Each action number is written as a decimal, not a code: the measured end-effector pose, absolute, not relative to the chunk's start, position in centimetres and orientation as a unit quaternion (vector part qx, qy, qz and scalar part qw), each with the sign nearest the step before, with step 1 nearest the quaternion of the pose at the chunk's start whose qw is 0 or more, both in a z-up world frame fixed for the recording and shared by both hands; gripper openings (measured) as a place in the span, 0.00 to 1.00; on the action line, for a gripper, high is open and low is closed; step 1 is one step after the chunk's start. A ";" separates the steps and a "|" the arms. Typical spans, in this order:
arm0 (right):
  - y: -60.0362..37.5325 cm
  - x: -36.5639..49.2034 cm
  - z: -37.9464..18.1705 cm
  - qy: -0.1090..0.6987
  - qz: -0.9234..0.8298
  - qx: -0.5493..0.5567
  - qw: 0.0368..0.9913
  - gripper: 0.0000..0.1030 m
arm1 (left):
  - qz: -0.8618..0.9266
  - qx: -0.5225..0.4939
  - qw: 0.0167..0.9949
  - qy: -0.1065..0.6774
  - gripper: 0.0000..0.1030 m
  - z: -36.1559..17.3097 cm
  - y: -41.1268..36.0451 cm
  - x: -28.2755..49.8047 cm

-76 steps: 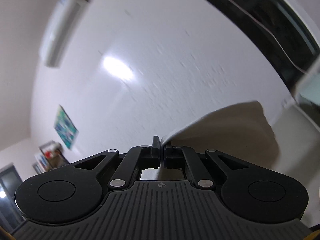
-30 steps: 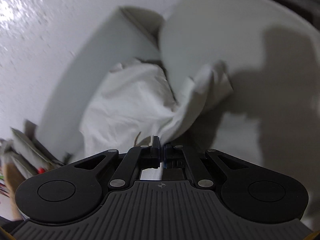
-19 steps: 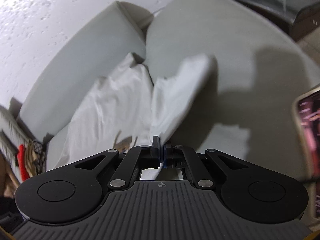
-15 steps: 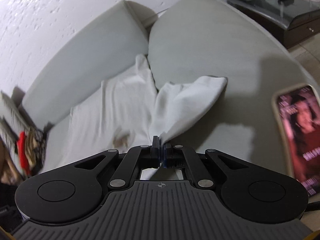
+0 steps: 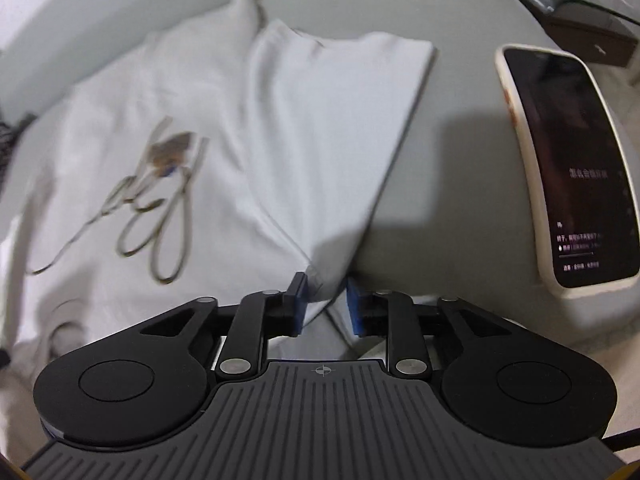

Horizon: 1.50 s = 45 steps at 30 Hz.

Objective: Fold clothes

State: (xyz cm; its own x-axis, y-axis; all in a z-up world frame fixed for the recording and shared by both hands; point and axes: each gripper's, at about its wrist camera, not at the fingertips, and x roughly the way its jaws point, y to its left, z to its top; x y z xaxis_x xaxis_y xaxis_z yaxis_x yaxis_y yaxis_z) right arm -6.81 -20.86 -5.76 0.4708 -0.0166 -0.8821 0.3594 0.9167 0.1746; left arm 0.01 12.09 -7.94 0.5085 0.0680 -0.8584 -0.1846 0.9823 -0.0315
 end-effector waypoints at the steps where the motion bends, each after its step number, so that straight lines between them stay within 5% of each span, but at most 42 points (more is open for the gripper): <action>1: -21.2 -7.4 -5.2 0.494 -0.107 0.181 0.844 0.46 | 0.072 -0.059 0.872 0.481 0.12 -7.3 11.9 -0.5; 4: -22.2 -9.1 -3.4 0.454 -0.087 0.219 0.859 0.52 | 0.057 -0.064 0.888 0.451 0.18 -5.6 11.3 -1.5; 9: -25.0 -9.7 -1.8 0.370 -0.109 0.246 0.889 0.40 | -0.034 -0.075 0.898 0.432 0.24 -5.4 7.8 -0.3; 24: -30.2 -2.6 -4.3 0.329 -0.169 0.261 0.892 0.38 | -0.192 0.018 0.872 0.449 0.15 -11.8 -2.4 3.8; 25: -30.2 -2.5 -4.4 0.327 -0.166 0.260 0.893 0.36 | -0.193 0.019 0.874 0.446 0.15 -11.9 -2.4 3.8; 27: -30.0 -2.2 -4.5 0.323 -0.157 0.260 0.896 0.01 | -0.193 0.016 0.872 0.450 0.15 -11.8 -2.3 3.9; 33: -29.2 -4.5 -2.2 0.281 -0.233 0.227 0.903 0.00 | -0.196 0.010 0.869 0.454 0.15 -11.4 -2.3 4.0; 37: -29.1 -4.4 -2.7 0.324 -0.268 0.190 0.888 0.01 | -0.204 0.013 0.867 0.454 0.15 -11.2 -2.5 3.8; 40: -28.1 -3.4 -3.0 0.361 -0.275 0.149 0.878 0.05 | -0.202 0.028 0.870 0.449 0.19 -11.4 -2.9 3.6; 42: -27.3 -3.4 -1.9 0.361 -0.278 0.143 0.879 0.41 | -0.205 0.027 0.869 0.449 0.29 -11.2 -2.7 3.5; 45: -24.9 -3.8 -0.1 0.362 -0.244 0.134 0.890 0.54 | -0.194 0.002 0.872 0.449 0.42 -10.5 -1.4 3.2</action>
